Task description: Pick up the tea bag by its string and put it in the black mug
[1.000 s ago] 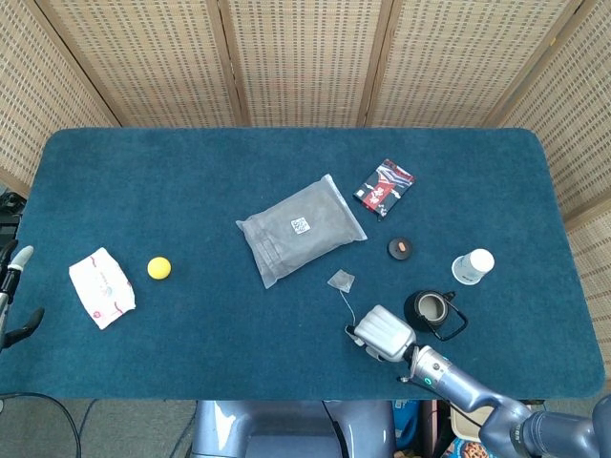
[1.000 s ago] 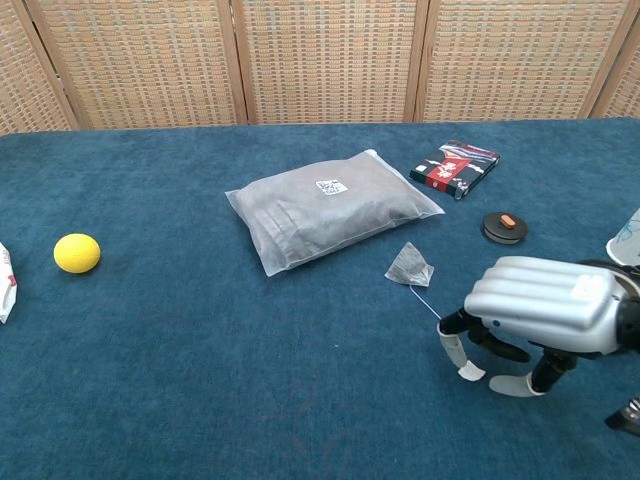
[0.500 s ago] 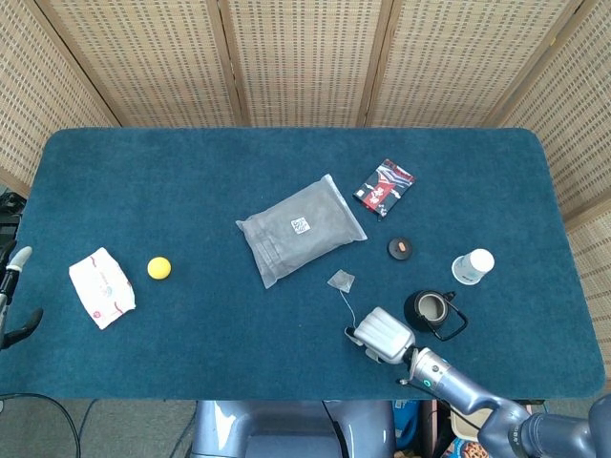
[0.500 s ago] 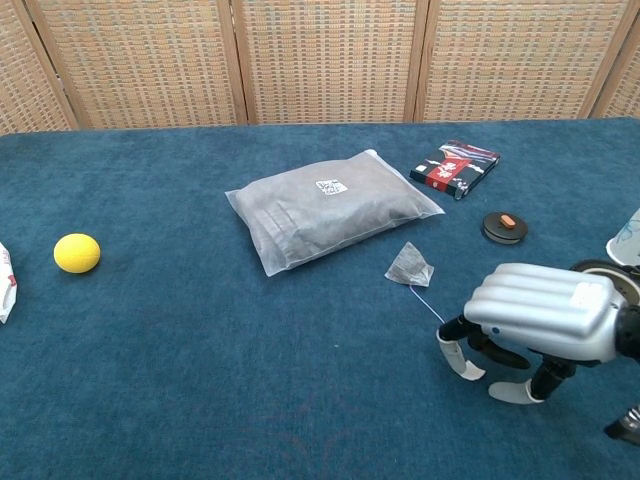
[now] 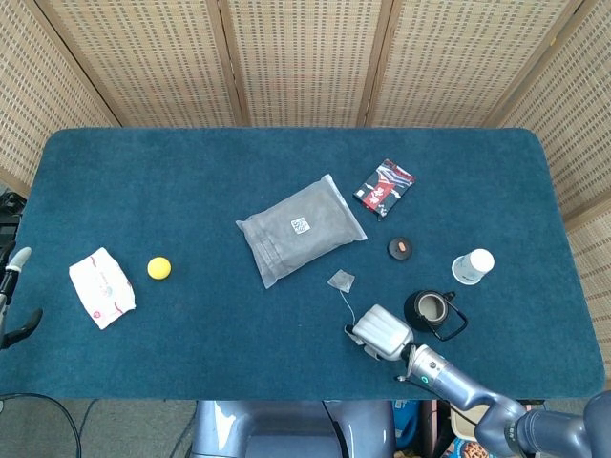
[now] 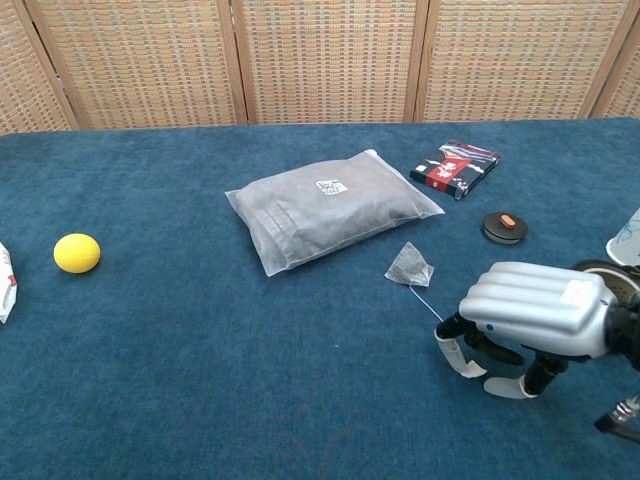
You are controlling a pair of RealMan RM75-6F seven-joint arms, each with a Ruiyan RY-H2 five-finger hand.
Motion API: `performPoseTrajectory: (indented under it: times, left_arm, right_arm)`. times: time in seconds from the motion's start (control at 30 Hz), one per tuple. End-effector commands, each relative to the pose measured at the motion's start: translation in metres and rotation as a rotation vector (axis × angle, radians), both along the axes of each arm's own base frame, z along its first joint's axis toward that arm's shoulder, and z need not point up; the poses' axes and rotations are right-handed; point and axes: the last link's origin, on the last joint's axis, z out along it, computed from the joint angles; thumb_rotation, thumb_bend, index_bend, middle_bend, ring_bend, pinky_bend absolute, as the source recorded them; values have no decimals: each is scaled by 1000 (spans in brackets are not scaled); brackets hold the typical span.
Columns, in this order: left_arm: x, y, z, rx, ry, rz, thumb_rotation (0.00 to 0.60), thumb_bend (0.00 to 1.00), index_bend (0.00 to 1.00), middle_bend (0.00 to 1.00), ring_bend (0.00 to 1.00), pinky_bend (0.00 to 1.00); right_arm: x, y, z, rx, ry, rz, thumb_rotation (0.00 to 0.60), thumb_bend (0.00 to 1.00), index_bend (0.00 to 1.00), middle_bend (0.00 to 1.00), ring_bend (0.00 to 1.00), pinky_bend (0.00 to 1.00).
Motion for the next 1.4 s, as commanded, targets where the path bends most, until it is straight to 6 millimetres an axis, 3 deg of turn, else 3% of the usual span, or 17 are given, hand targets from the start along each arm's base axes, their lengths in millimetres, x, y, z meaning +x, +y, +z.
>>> performPoseTrajectory:
  times: [0.03,0.97,1.27,1.4]
  left_arm:
    - [0,0,0,0,-1,1,600,323,31,0,0,0]
    - [-3,-1,-1,2,-6,5,600,324,31,0,0,0]
    - [-1,-1,0,5,-9,-1,600,323,31,0,0,0]
    - [0,-1,-2,0,-14,-3,600,324,31,0,0,0]
  right_arm:
    - [0,0,0,0,-1,-1,600,501,526,860,876,916]
    - [1,-2,1,-1,-11,-7,600,658,582,872,882,916]
    - [10,-5,22,-43,-74,10,600,678,593,876,881,916]
    - [17,-14,44,-92,-136,1,600,680,595,876,882,916]
